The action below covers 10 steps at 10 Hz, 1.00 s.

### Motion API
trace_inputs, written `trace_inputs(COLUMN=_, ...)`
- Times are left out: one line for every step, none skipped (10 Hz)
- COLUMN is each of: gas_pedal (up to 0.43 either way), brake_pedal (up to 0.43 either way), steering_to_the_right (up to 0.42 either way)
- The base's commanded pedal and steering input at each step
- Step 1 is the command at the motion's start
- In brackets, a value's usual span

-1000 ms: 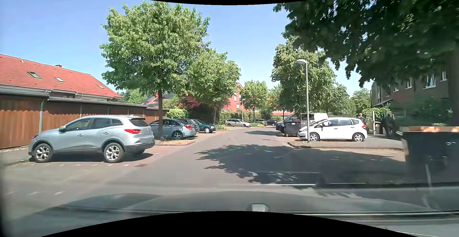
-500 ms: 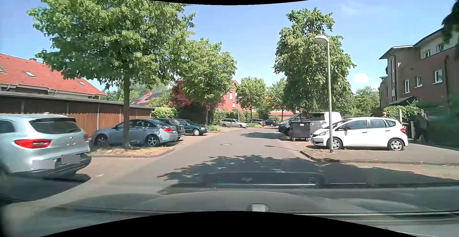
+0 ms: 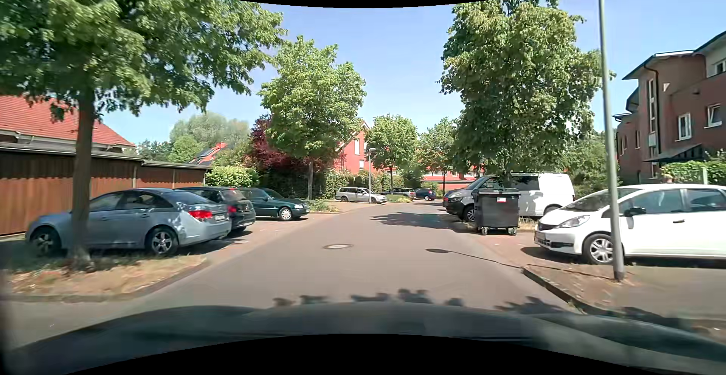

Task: Follow the waypoints while adhering to traffic rules and regulations

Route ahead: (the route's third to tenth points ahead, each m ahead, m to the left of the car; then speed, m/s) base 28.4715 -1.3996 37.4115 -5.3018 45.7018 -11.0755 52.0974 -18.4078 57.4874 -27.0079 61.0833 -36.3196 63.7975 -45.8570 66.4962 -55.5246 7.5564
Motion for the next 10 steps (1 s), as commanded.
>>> trace_inputs(gas_pedal=0.150, brake_pedal=0.018, steering_to_the_right=0.023)
trace_inputs(gas_pedal=0.150, brake_pedal=0.018, steering_to_the_right=0.023)
trace_inputs(gas_pedal=0.150, brake_pedal=0.018, steering_to_the_right=0.023)
trace_inputs(gas_pedal=0.150, brake_pedal=0.018, steering_to_the_right=0.023)
trace_inputs(gas_pedal=0.150, brake_pedal=0.018, steering_to_the_right=0.023)
trace_inputs(gas_pedal=0.150, brake_pedal=0.018, steering_to_the_right=0.023)
trace_inputs(gas_pedal=0.150, brake_pedal=0.018, steering_to_the_right=0.024)
trace_inputs(gas_pedal=0.150, brake_pedal=0.018, steering_to_the_right=0.024)
trace_inputs(gas_pedal=0.150, brake_pedal=0.018, steering_to_the_right=0.027)
trace_inputs(gas_pedal=0.150, brake_pedal=0.018, steering_to_the_right=0.029)
